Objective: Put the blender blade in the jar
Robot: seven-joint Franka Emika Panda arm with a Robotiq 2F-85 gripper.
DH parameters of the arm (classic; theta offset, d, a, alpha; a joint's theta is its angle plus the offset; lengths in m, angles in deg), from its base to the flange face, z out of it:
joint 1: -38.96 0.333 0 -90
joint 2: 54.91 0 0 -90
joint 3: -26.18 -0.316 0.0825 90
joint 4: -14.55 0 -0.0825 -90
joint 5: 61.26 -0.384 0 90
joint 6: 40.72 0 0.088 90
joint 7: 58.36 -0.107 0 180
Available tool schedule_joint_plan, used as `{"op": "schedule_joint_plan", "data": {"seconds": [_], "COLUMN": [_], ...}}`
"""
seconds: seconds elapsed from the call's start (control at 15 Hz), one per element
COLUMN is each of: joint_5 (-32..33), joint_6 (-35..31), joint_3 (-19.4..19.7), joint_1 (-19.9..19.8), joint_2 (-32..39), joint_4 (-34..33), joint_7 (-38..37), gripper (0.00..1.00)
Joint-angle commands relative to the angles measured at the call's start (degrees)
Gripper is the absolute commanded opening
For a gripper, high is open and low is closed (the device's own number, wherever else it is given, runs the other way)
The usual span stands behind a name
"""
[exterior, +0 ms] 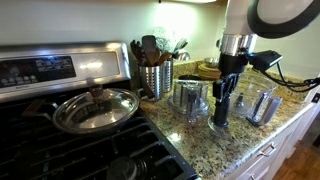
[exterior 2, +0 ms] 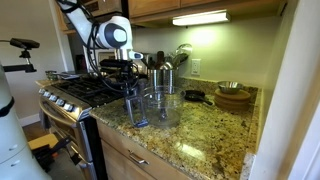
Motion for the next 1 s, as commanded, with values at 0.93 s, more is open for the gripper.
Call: {"op": "schedule_joint_plan", "data": {"seconds": [0.93], "joint_5": [0.37], "joint_6": [17.44], "joint_3": [5.94], "joint_1": [-3.56], "joint_2": [-16.38], "joint_4": [-6.92], "joint_7": [3.89], "gripper": [0.21]}}
